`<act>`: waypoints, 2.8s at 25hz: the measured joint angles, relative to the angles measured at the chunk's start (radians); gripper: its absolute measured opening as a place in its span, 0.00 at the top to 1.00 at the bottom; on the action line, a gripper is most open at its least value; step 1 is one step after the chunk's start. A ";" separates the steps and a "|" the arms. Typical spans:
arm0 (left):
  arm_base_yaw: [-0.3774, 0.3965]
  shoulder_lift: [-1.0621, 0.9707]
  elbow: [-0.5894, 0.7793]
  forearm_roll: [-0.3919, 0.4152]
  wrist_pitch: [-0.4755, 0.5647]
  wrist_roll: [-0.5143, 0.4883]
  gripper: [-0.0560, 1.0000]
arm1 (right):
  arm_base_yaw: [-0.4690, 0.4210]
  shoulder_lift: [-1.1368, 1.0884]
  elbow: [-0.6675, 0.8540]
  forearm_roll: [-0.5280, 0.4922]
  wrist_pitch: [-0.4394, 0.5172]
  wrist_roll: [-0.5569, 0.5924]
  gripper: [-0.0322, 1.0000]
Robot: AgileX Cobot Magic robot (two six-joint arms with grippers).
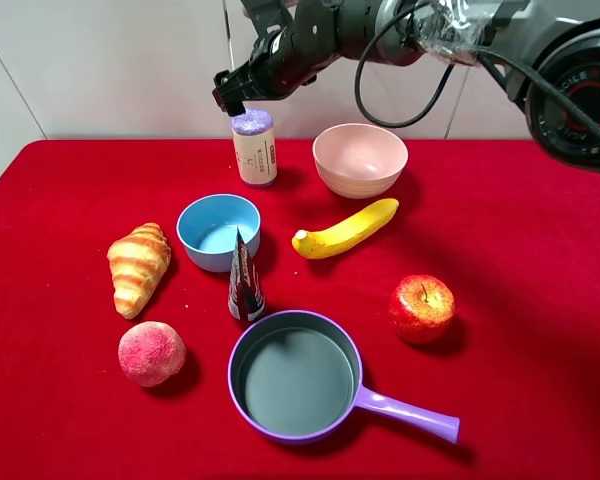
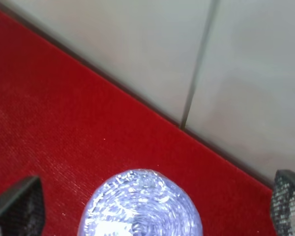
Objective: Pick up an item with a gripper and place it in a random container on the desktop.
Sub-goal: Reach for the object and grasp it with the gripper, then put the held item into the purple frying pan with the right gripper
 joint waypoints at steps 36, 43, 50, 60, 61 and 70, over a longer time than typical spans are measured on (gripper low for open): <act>0.000 0.000 0.000 0.001 0.000 0.000 0.01 | 0.000 0.121 -0.002 0.001 -0.084 0.000 0.30; 0.000 0.000 0.000 0.001 0.000 0.000 0.01 | 0.000 0.121 -0.002 0.001 -0.084 0.000 0.30; 0.000 0.000 0.000 0.001 0.000 0.000 0.01 | 0.000 0.121 -0.002 0.001 -0.063 0.000 0.39; 0.000 0.000 0.000 0.001 0.000 0.000 0.01 | 0.000 0.121 -0.002 0.009 -0.058 0.000 0.52; 0.000 0.000 0.000 0.001 0.000 0.000 0.01 | 0.000 0.121 -0.002 0.009 -0.058 0.000 0.52; 0.000 0.000 0.000 0.001 0.000 0.000 0.01 | 0.000 0.121 -0.002 0.015 -0.056 -0.003 0.52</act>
